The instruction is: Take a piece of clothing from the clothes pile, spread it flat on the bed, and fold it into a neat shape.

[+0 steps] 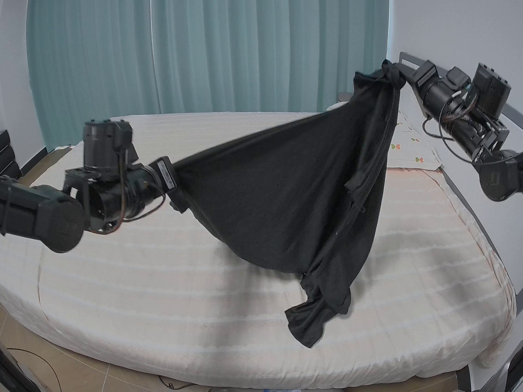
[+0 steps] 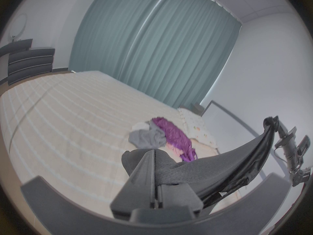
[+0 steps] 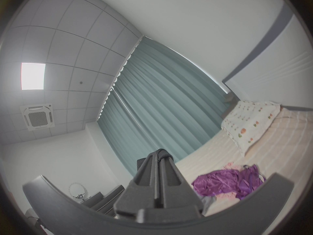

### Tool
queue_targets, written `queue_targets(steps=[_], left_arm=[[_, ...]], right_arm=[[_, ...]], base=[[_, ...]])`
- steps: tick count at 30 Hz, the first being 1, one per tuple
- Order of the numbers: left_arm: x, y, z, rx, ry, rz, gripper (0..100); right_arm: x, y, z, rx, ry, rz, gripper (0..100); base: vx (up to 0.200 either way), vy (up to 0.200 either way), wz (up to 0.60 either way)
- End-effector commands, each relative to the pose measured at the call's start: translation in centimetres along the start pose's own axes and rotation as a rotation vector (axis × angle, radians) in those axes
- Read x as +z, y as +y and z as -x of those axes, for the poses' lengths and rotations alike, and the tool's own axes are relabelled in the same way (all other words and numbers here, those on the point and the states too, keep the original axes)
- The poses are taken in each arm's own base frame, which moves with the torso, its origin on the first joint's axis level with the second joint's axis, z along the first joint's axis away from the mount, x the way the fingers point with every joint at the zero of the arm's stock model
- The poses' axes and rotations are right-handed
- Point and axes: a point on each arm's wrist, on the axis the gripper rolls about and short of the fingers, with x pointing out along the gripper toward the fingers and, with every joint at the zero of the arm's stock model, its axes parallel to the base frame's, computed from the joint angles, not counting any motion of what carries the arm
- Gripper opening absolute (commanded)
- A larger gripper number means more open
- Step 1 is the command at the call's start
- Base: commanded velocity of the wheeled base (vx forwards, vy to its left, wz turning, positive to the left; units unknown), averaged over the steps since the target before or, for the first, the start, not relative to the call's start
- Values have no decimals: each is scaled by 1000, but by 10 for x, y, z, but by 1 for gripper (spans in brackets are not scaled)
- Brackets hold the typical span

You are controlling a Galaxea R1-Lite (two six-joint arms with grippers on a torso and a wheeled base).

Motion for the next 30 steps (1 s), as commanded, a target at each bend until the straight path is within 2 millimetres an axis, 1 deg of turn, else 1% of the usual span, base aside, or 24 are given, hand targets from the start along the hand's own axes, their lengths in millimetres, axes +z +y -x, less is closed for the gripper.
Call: queue_targets(steps=[1,2,3,4,5,6,7,10,11,12,15,17,18,19,22,25,28,29,30], left_arm=[[44,-8,54,-54,-153,26,0],[42,-5,67,-68,-157,30,0],[42,-5,68,-69,-156,30,0],[36,-1,71,-66,-140,26,0],[30,3,72,-57,-121,21,0],[29,4,72,-55,-117,20,0],[20,9,70,-31,-87,16,0],[8,17,68,-8,-56,12,0],[8,17,68,-8,-56,12,0],[-2,22,66,-9,-51,16,0],[-18,28,60,-9,-33,14,0],[-18,28,60,-9,-33,14,0],[-34,36,46,8,-4,20,0],[-39,38,43,12,4,23,0],[-58,44,44,15,55,14,0],[-72,43,43,18,103,23,0],[-79,43,41,26,132,92,0],[-80,43,41,27,134,95,0],[-84,44,40,36,150,119,0]], right_arm=[[25,17,3,21,-57,20,0],[15,11,13,-6,-5,18,0],[14,10,14,-10,-1,18,0],[2,2,23,-35,53,24,0],[-10,-7,31,-55,105,30,0],[-12,-9,33,-61,116,31,0],[-27,-21,44,-88,171,29,0],[-47,-38,59,-118,238,21,0],[-47,-38,59,-118,238,21,0],[-60,-48,70,-132,285,16,0],[-73,-56,81,-138,331,2,0],[-73,-56,81,-138,331,2,0],[-86,-61,89,-152,372,-5,0],[-89,-62,91,-154,381,-7,0],[-100,-66,96,-167,413,-13,0],[-110,-73,101,-194,439,-43,0],[-123,-81,106,-230,469,-88,0],[-124,-81,106,-230,469,-89,0],[-130,-87,109,-253,479,-109,0]], base=[[0,0,0],[0,0,0],[0,0,0],[0,0,0],[0,0,0],[0,0,0],[0,0,0],[0,0,0],[0,0,0],[0,0,0],[0,0,0],[0,0,0],[0,0,0],[0,0,0],[0,0,0],[0,0,0],[0,0,0],[0,0,0],[0,0,0]])
